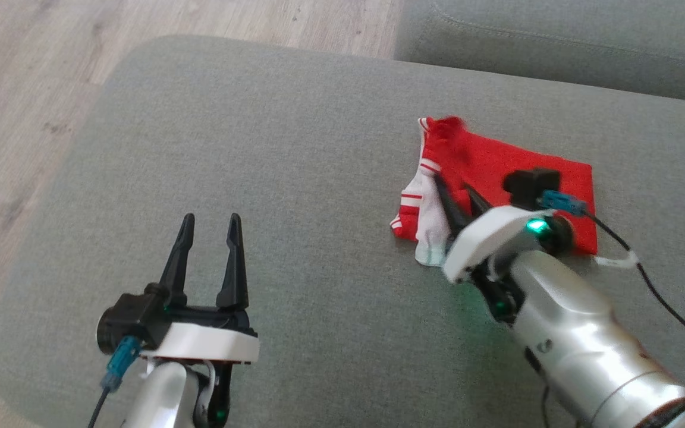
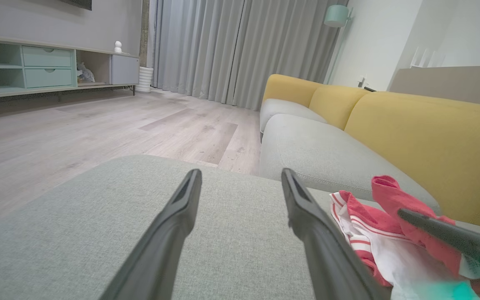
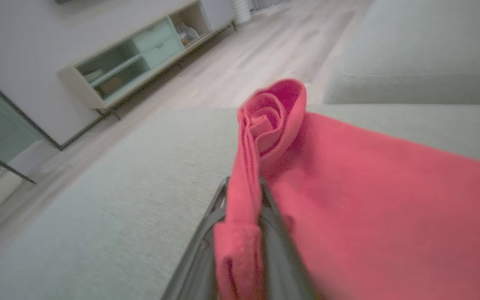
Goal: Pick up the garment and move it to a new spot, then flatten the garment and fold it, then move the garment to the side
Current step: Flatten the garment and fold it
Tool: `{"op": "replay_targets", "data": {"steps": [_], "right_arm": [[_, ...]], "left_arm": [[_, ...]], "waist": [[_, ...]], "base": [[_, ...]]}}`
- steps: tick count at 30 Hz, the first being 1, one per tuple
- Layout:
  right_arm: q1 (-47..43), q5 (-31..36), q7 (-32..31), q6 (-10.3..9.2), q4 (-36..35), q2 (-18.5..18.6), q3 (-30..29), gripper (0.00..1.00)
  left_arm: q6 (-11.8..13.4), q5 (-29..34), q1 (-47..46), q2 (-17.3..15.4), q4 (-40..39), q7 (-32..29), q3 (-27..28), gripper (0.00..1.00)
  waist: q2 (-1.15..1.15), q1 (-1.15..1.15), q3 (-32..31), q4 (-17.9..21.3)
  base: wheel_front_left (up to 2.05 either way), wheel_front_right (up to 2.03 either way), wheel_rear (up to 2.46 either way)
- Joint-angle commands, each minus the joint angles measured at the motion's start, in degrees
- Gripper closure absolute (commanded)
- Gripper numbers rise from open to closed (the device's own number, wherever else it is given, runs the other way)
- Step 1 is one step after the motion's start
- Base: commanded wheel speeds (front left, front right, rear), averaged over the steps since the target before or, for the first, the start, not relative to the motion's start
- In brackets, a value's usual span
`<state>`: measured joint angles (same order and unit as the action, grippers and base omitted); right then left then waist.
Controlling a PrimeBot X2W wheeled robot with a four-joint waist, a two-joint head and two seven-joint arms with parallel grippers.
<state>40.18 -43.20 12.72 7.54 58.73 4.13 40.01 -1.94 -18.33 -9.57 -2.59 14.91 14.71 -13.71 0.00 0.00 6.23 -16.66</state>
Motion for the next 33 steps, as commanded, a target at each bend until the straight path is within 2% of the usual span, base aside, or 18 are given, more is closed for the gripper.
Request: {"op": "replay_targets", "data": {"steps": [1,4,8,11,15,17,19,22,25,28,33], "right_arm": [[1.2,-2.1,1.2,-0.05,-4.5,-1.2,2.7,0.0],[1.2,-5.1,1.8,-0.05,-7.4,-1.2,5.5,0.0],[2.3,-5.3,2.2,-0.05,-6.1,-1.2,4.8,0.0],[3.3,-2.5,2.2,-0.05,-5.9,-1.2,-0.1,0.0],[2.0,8.5,2.3,-0.05,-7.6,-1.1,-10.8,0.0],[-4.0,23.0,2.3,-0.05,-14.9,1.1,-22.4,0.0],[-8.6,27.6,2.3,-0.05,-19.6,0.8,-28.1,0.0],[-15.4,33.8,2.3,-0.05,-26.9,0.2,-33.3,0.0],[-23.3,37.6,2.3,-0.05,-35.3,-0.8,-37.6,0.0],[-28.2,38.6,2.3,-0.05,-40.4,-1.2,-39.0,0.0],[-33.7,34.4,2.3,-0.05,-43.8,-1.2,-38.7,0.0]], "left_arm": [[0.4,-0.1,-1.9,-0.3,-1.5,0.3,1.6,0.0],[0.3,0.0,-1.7,-0.3,-1.3,0.3,1.7,0.0],[0.4,0.1,-1.5,-0.3,-1.5,0.3,2.1,0.0],[0.6,0.2,-1.1,-0.3,-2.0,0.3,3.0,0.0],[0.6,0.2,-0.1,-0.3,-3.2,0.3,4.3,0.0],[0.9,0.1,0.8,-0.3,-4.2,0.3,5.5,0.0],[1.1,0.1,1.4,-0.3,-4.5,0.3,6.1,0.0],[1.3,0.0,2.2,-0.3,-4.8,0.3,6.8,0.0],[1.3,0.1,3.4,-0.3,-4.9,0.3,7.7,0.0],[1.3,0.3,4.3,-0.3,-4.9,0.3,8.2,0.0],[1.4,0.6,6.0,-0.3,-4.5,0.3,8.4,0.0]], "waist": [[0.0,0.0,-0.3,0.4],[0.0,0.0,-0.9,1.3],[0.0,0.0,-1.4,2.7],[0.0,0.0,-2.0,4.7],[0.0,0.0,-2.7,7.9],[0.0,0.0,-3.3,11.2],[0.0,0.0,-3.7,12.7],[0.0,0.0,-4.1,14.6],[0.0,0.0,-4.5,16.4],[0.0,0.0,-4.7,17.1],[0.0,0.0,-5.3,17.8]], "base": [[0.0,0.0,0.0],[0.0,0.0,0.0],[0.0,0.0,0.0],[0.0,0.0,0.0],[0.0,0.0,0.0],[0.0,0.0,0.0],[0.0,0.0,0.0],[0.0,0.0,0.0],[0.0,0.0,0.0],[0.0,0.0,0.0],[0.0,0.0,0.0]]}}
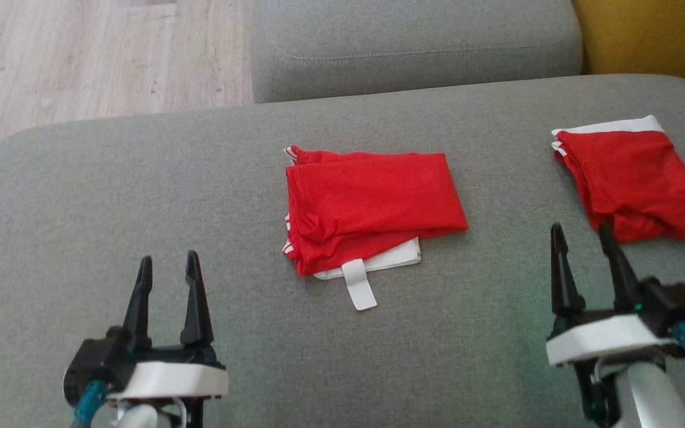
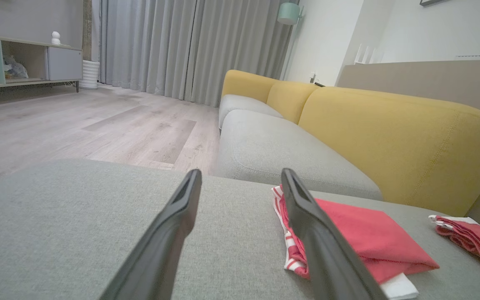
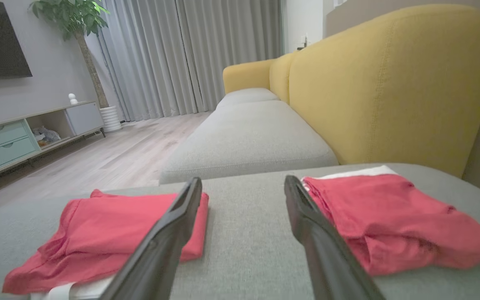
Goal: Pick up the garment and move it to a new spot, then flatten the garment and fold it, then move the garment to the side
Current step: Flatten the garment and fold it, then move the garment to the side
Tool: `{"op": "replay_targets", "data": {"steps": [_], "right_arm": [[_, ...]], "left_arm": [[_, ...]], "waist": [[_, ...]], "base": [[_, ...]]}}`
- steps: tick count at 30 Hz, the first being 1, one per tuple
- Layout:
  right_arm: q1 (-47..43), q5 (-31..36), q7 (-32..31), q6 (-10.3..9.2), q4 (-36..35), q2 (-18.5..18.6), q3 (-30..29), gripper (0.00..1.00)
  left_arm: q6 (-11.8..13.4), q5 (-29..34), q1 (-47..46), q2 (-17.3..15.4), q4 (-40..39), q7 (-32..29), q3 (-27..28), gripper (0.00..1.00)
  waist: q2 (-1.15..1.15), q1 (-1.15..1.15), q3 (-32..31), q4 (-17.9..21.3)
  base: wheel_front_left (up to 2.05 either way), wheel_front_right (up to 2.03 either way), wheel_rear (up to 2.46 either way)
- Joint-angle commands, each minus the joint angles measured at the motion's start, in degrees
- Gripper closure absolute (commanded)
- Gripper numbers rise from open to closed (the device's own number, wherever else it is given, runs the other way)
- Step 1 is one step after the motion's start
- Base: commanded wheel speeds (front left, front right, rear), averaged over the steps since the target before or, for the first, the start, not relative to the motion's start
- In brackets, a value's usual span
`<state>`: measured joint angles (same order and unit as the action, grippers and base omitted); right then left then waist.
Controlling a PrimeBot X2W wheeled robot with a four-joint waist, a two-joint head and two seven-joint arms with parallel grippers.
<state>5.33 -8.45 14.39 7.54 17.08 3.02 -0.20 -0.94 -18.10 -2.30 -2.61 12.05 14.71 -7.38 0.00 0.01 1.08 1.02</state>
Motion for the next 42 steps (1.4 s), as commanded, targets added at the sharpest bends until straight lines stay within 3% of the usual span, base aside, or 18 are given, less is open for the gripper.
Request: {"op": "replay_targets", "data": {"steps": [1,13,23,28,33,42], "right_arm": [[0.7,-0.7,0.6,-0.05,-2.4,-0.1,1.6,0.0],[0.4,-1.4,0.6,-0.05,-2.5,-0.1,1.9,0.0],[5.2,0.1,0.4,-0.05,1.2,-0.1,2.1,0.0],[12.8,-0.4,-3.6,-0.05,8.0,-0.1,2.1,0.0],[21.2,-5.3,-8.3,-0.05,16.9,-0.1,2.2,0.0],[30.8,-2.9,-14.3,-0.05,33.7,-0.1,2.1,0.0]], "left_arm": [[0.4,0.4,-1.0,-0.3,-1.6,0.3,2.1,0.0],[-0.1,1.1,-1.1,-0.3,-1.5,0.3,1.5,0.0],[-0.6,1.3,-4.0,-0.3,-1.7,0.3,-0.4,0.0],[-0.9,1.4,-6.4,-0.3,-1.4,0.3,-1.9,0.0],[-0.9,1.1,-8.3,-0.3,-1.0,0.3,-3.4,0.0],[-0.6,0.2,-10.6,-0.3,-0.5,0.3,-5.1,0.0]], "waist": [[0.0,-0.01,-0.3,0.2],[0.0,-0.01,0.2,-0.1],[0.0,-0.01,6.1,-2.6],[0.0,-0.01,9.7,-5.0],[0.0,-0.01,12.1,-7.4],[0.0,-0.01,14.1,-10.8]], "base": [[0.0,0.0,0.0],[0.0,0.0,0.0],[0.0,0.0,0.0],[0.0,0.0,0.0],[0.0,0.0,0.0],[0.0,0.0,0.0]]}}
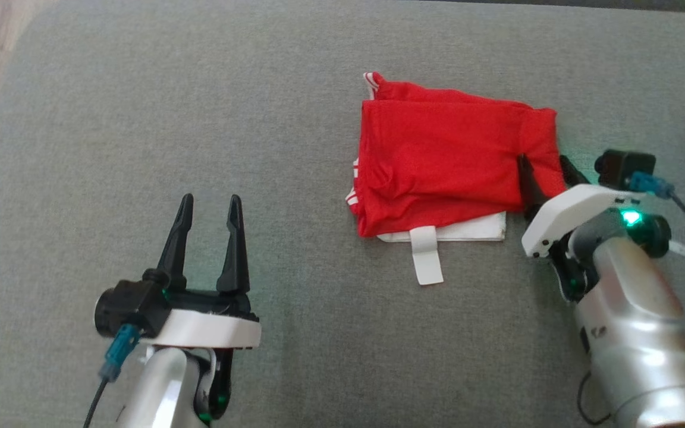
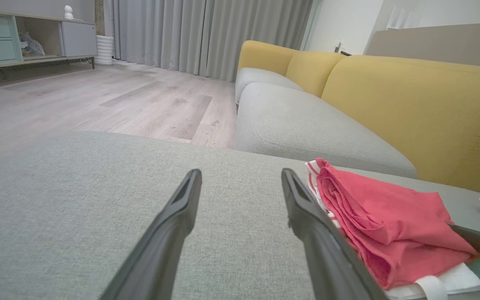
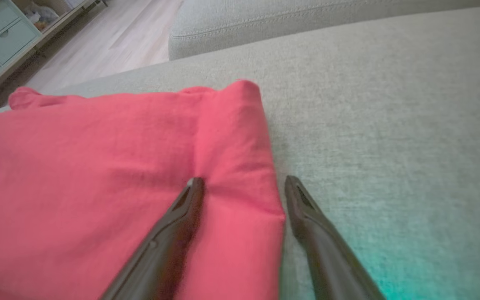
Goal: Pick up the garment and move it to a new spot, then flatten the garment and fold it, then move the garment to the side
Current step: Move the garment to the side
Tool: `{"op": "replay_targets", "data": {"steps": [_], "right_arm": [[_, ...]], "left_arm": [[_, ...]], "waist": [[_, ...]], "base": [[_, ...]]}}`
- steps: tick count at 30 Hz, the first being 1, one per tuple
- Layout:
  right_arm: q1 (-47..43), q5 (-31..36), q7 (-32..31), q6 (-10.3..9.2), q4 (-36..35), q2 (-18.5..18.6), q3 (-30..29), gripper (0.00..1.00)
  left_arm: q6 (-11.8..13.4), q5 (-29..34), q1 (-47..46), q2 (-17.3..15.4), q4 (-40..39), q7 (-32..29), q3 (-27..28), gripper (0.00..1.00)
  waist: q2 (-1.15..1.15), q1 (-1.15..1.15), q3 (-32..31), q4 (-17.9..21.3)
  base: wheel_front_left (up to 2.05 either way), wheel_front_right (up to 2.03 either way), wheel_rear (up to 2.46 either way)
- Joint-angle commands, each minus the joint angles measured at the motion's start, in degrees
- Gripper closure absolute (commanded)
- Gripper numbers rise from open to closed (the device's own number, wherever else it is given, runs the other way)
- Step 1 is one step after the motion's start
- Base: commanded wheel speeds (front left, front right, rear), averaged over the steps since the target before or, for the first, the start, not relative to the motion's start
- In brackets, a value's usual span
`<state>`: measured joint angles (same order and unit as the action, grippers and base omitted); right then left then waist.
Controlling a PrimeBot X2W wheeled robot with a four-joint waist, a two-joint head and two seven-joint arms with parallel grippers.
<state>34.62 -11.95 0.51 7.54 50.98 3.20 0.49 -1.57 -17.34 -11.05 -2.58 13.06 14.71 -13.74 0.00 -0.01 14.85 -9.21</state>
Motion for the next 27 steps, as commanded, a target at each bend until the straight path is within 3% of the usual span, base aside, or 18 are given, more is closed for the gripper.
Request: {"op": "replay_targets", "data": {"steps": [1,3,4,5,6,13,18,27], "right_arm": [[2.1,0.9,-0.6,-0.05,1.3,-0.3,1.5,0.0],[3.0,1.6,-0.4,-0.05,3.6,-0.3,2.1,0.0],[3.3,1.5,-0.1,-0.05,4.6,-0.3,2.6,0.23],[3.7,1.6,0.5,-0.05,5.2,-0.3,3.3,0.89],[3.9,1.7,1.4,-0.05,5.8,-0.3,4.0,1.0],[5.3,10.1,8.6,-0.05,7.1,-0.3,4.7,1.0],[4.9,14.3,10.4,-0.05,6.1,0.4,4.1,1.0],[3.1,19.1,8.6,-0.05,0.1,7.6,9.2,1.0]], "left_arm": [[0.1,-0.6,-2.0,-0.3,-1.5,0.3,1.2,0.0],[0.3,-0.8,-2.1,-0.3,-1.5,0.3,1.1,0.0],[0.4,-0.8,-2.1,-0.3,-1.4,0.3,1.1,0.0],[0.4,-0.8,-2.0,-0.3,-1.4,0.3,1.2,0.0],[0.5,-0.7,-2.0,-0.3,-1.3,0.3,1.3,0.0],[0.3,0.4,-1.2,-0.3,-1.2,0.3,2.6,0.0],[0.2,0.7,-0.5,-0.3,-1.4,0.3,3.4,0.0],[0.5,0.8,1.3,-0.3,-1.9,0.3,4.3,0.0]], "waist": [[0.0,0.01,0.3,-0.7],[0.0,0.01,0.3,-0.8],[0.0,0.01,0.1,-0.7],[0.0,0.01,0.0,-0.6],[0.0,0.01,-0.3,-0.4],[0.0,0.01,-2.8,3.1],[0.0,0.01,-4.7,5.7],[0.0,0.01,-7.0,10.5]], "base": [[0.0,0.0,0.0],[0.0,0.0,0.0],[0.0,0.0,0.0],[0.0,0.0,0.0],[0.0,0.0,0.0],[0.0,0.0,0.0],[0.0,0.0,0.0],[0.0,0.0,0.0]]}}
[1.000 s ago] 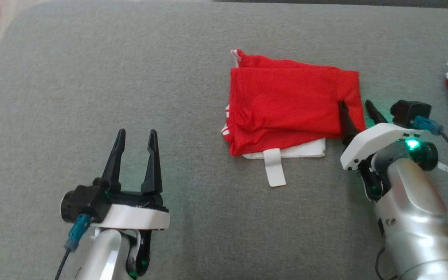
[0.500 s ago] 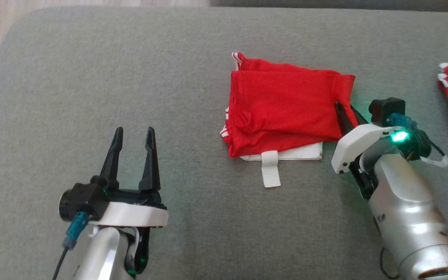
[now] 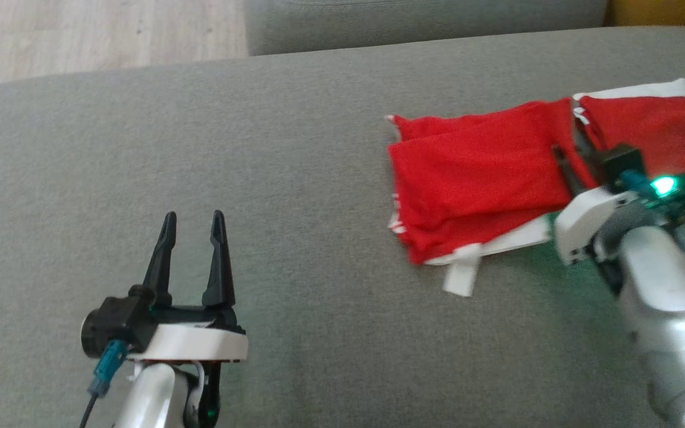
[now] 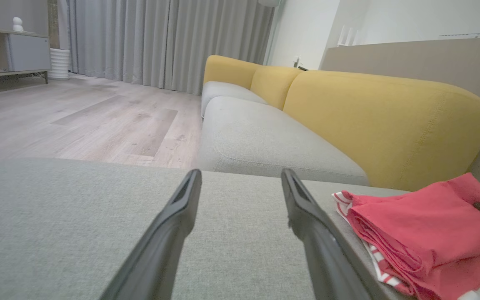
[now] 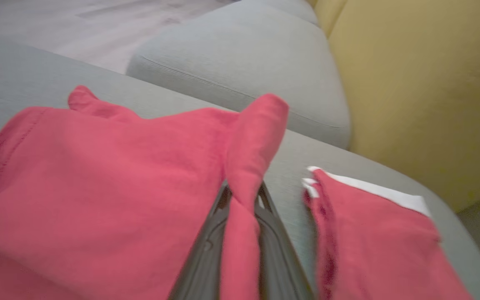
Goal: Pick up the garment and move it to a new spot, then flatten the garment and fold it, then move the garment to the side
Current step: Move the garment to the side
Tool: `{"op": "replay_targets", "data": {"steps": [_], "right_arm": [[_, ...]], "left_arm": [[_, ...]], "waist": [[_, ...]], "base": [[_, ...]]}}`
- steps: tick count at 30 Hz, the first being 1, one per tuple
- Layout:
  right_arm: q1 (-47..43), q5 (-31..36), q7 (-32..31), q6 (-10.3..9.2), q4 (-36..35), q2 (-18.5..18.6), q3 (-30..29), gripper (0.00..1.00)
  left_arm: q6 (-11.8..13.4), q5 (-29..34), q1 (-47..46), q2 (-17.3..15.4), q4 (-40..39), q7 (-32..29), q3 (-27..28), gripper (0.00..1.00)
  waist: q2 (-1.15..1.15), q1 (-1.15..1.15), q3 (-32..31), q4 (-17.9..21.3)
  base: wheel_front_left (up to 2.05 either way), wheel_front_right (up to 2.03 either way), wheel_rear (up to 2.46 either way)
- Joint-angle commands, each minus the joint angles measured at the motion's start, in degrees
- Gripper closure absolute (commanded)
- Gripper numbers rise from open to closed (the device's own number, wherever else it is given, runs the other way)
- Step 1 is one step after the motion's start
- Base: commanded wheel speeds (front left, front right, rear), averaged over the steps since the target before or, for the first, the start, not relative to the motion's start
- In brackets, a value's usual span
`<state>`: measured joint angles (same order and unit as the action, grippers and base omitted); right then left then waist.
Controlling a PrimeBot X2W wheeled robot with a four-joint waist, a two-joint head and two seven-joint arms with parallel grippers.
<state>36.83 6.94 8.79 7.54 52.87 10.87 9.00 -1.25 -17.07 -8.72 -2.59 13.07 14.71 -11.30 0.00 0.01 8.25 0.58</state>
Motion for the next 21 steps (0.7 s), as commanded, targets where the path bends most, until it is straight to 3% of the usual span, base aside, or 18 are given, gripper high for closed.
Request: {"op": "replay_targets", "data": {"steps": [1,10,16,21], "right_arm": [[1.0,0.2,-0.3,-0.05,-2.7,1.4,1.3,1.0],[4.2,-2.4,-7.7,-0.05,-10.0,16.7,1.2,1.0],[4.8,-1.4,-11.4,-0.05,-10.1,23.6,-3.0,1.0],[4.8,0.5,-13.3,-0.05,-9.8,26.9,-7.3,1.0]], "left_arm": [[0.2,0.6,-0.9,-0.3,-2.0,0.3,2.0,0.0],[-0.5,1.2,-2.3,-0.3,-2.2,0.3,1.8,0.0],[-1.0,1.4,-4.1,-0.3,-2.1,0.3,1.6,0.0],[-1.3,1.5,-5.0,-0.3,-1.7,0.3,1.8,0.0]], "waist": [[0.0,-0.01,-0.4,1.1],[0.0,-0.01,3.8,1.5],[0.0,-0.01,7.1,-0.1],[0.0,-0.01,9.0,-1.1]], "base": [[0.0,0.0,0.0],[0.0,0.0,0.0],[0.0,0.0,0.0],[0.0,0.0,0.0]]}}
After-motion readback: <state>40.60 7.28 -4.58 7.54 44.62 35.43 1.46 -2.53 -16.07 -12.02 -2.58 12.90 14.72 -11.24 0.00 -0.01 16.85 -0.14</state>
